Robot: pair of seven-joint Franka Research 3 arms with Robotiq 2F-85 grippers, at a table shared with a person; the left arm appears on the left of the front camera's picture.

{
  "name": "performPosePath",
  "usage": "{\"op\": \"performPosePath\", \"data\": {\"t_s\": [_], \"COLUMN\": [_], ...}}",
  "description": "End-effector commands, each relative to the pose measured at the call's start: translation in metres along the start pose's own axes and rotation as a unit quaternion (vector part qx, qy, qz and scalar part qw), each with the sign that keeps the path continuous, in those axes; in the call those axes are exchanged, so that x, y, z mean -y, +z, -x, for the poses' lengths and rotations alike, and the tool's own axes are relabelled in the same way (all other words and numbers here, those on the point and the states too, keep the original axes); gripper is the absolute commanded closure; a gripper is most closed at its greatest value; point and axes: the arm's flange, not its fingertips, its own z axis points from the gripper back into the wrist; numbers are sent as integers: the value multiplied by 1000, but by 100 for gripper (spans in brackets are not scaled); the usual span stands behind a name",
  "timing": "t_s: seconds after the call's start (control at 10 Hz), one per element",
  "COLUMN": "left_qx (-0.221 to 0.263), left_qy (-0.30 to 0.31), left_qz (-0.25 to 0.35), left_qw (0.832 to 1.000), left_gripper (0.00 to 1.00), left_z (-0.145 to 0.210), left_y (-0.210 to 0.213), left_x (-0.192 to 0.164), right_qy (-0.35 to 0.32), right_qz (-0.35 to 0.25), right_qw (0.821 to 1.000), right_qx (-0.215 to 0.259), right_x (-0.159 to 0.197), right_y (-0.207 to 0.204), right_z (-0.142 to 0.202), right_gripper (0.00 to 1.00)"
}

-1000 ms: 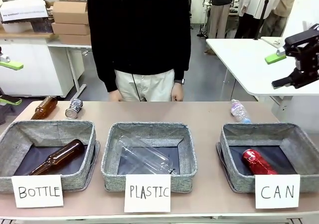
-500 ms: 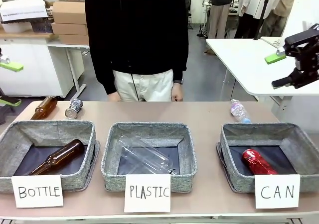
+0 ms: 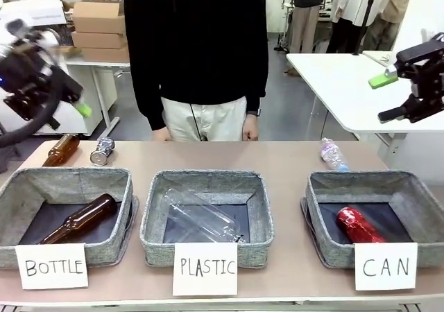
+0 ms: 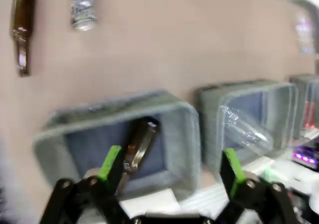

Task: Sort the can waste into the basket.
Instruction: Pick up the can waste from the table and place it in the right Fabric basket.

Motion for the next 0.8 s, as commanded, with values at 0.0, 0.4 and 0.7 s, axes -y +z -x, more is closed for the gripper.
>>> {"op": "performPosePath", "data": {"t_s": [0.0,0.4,0.7], "left_qx": [-106,-3,8], "left_qy": [137,24,60], "left_qz": [-78,-66,-99], "left_qw": [982,998,993], "left_gripper": [0,0,0], "left_z": [-47,-33,-111], "left_y": [-13,-47,-113], "left_x": [-28,-18,-31], "right_qy": [10,10,10], "right_qz": [0,0,0], "right_qw": [1000,1000,1000], "right_qx": [-5,-5,-5], "right_x": [0,0,0], "right_y": [3,3,3], "right_z": [1,1,1], "right_gripper": [0,0,0]}}
